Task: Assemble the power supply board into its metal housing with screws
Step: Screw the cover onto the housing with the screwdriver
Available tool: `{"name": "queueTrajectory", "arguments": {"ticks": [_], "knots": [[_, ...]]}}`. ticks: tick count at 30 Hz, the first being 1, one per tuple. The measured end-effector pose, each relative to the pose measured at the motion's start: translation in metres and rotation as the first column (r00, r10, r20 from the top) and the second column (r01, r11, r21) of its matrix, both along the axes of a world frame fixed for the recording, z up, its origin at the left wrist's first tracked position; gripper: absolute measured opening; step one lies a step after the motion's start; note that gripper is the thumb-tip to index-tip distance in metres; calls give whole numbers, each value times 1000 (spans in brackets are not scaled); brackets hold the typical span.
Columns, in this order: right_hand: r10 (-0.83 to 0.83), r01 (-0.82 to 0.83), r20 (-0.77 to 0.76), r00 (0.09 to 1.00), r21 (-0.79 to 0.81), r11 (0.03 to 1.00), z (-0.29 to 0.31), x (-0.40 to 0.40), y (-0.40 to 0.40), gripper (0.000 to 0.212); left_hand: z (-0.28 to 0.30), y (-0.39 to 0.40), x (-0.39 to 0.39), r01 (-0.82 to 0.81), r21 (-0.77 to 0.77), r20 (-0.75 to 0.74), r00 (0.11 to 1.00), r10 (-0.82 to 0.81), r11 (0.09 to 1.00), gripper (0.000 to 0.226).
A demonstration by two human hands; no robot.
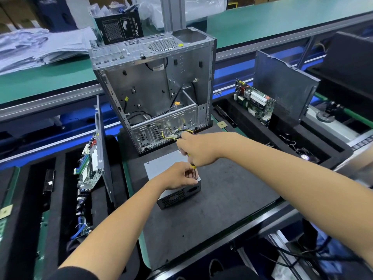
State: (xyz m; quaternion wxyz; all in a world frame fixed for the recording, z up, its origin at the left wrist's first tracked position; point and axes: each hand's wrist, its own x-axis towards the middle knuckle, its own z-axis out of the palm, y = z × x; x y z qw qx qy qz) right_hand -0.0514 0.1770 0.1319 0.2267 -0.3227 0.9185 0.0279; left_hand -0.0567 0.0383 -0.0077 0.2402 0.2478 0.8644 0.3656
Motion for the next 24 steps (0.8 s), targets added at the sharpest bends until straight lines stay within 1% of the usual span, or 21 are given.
{"name": "queueTrajectory", "arguments": {"ticks": [1, 2, 4, 6, 7, 8, 10, 11, 12, 14, 15, 16, 18, 19, 20, 21, 22, 24], "knots": [[14, -14, 16, 1000, -12, 1000, 2, 0, -1, 14, 0, 0, 0, -1, 3, -4, 1000, 1, 1000, 6], [38, -38, -16, 999, -7, 999, 2, -1, -1, 14, 0, 0, 0, -3, 6, -6, 1000, 3, 1000, 6], [77, -68, -140, 987, 68, 995, 4, -1, -4, 15, -1, -1, 0, -12, 15, 0, 1000, 12, 1000, 8], [155, -105, -254, 955, 198, 974, 1, -1, -5, 25, -1, -1, 0, -15, 13, 6, 1000, 15, 1000, 10], [160, -101, -283, 946, 213, 972, -2, -1, -4, 28, -2, -1, 0, -12, 6, 6, 1000, 12, 1000, 10], [138, -83, -287, 948, 196, 977, -5, -2, -3, 27, -2, 0, -1, -9, 1, 4, 1000, 9, 1000, 10], [53, -30, -208, 977, 112, 993, -7, -3, 3, 19, -2, 0, -1, -9, -1, 6, 1000, 9, 1000, 10], [10, -3, -136, 991, 54, 999, -7, -4, 6, 12, -1, 0, -1, -9, -1, 6, 1000, 9, 1000, 10], [-18, 18, -73, 997, -5, 1000, -5, -5, 8, 11, -1, 1, -1, -11, 0, 4, 1000, 11, 1000, 9], [-25, 23, -20, 999, -104, 994, -2, -6, 9, 20, 0, 0, -1, -17, 3, 7, 1000, 17, 1000, 8], [-26, 22, -39, 999, -117, 993, -2, -6, 9, 20, 0, 0, -1, -19, 7, 12, 1000, 19, 1000, 7], [-16, 9, -78, 997, -93, 996, -3, -7, 7, 18, 0, 1, -1, -21, 9, 15, 1000, 21, 1000, 7], [78, -64, -209, 975, 72, 995, -6, -8, 2, 14, 0, 1, 0, -26, 9, 16, 1000, 26, 1000, 7], [100, -71, -259, 961, 121, 990, -8, -9, 0, 16, 0, 1, 0, -27, 8, 18, 999, 27, 1000, 7], [93, -60, -281, 955, 125, 990, -8, -10, 1, 18, 0, 1, 0, -27, 7, 19, 999, 27, 1000, 7], [57, -34, -258, 965, 93, 995, -8, -12, 2, 19, 0, 1, 0, -26, 5, 18, 999, 26, 1000, 8], [27, -18, -195, 980, 47, 999, -9, -14, 4, 18, 0, 1, 0, -25, 3, 17, 1000, 25, 1000, 8], [-7, 5, -44, 999, -53, 999, -8, -13, 6, 5, -1, 1, -1, -27, 7, 16, 1000, 26, 1000, 8]]}}
